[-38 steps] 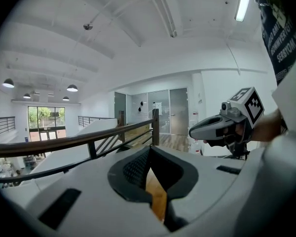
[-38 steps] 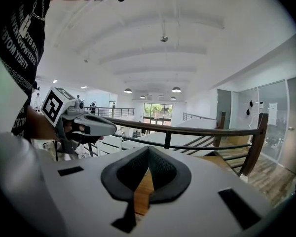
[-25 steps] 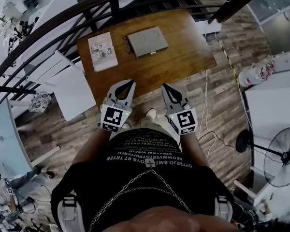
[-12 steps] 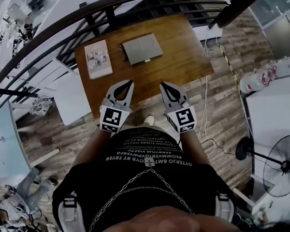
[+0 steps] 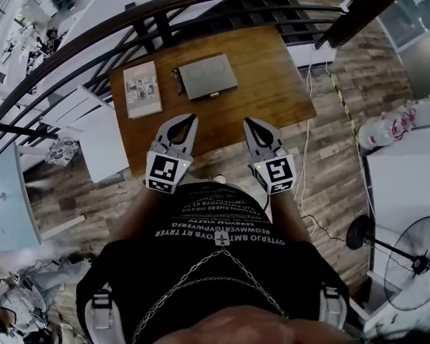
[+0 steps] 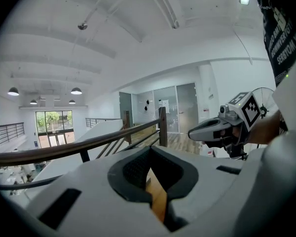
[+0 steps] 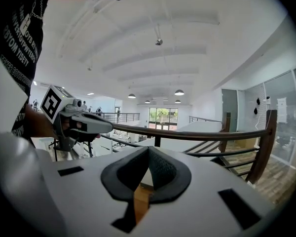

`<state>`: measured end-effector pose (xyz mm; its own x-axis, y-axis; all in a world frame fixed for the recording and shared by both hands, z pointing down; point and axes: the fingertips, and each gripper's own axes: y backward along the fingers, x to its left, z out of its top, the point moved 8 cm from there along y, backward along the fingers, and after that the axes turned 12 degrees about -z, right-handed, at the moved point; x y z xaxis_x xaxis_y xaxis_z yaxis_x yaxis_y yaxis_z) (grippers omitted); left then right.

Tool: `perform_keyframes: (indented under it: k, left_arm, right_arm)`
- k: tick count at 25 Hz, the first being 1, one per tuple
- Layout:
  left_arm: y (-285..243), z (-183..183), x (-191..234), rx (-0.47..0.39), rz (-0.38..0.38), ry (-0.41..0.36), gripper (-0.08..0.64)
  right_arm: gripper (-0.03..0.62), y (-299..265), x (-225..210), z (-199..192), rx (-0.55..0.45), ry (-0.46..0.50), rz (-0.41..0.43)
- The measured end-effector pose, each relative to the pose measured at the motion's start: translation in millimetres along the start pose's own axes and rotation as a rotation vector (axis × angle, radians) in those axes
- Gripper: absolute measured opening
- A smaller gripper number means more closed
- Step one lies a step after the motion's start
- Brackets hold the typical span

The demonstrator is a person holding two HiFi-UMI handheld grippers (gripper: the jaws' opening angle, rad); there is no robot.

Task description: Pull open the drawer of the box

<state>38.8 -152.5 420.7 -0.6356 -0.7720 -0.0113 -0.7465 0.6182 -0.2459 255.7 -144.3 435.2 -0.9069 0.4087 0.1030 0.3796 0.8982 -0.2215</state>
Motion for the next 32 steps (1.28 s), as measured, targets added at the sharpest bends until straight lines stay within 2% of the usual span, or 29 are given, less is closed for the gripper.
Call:
perform_keyframes:
  k: [6,12,15,22,32]
  left_arm:
    - [-1,1,6,0.016,0.034,0.022,0.005]
    - [6,-11,29,0.037,0.054,0.044,0.005]
    - [5,-15,47,0.040,0.043,0.048,0.005]
    - [-10,-7,89,0.008,0.005,0.042,0.005]
    - [-18,-13,143,0.014,-0.012,0.057,0.005]
  right_arm:
    - [-0.003,-13,-7,-14,0.032,-0.025,0.023]
    - [-0.003,-40,8,-35,0.109,-0.020,0.055]
    - [-0.003,-58,13,-36,0.105,-0.026,0.042]
    - [-0.003,-101,20,-53,0.182,-0.007,0.014]
    - [-0.003,-162,22,-91,0.303,-0.001,-0.037]
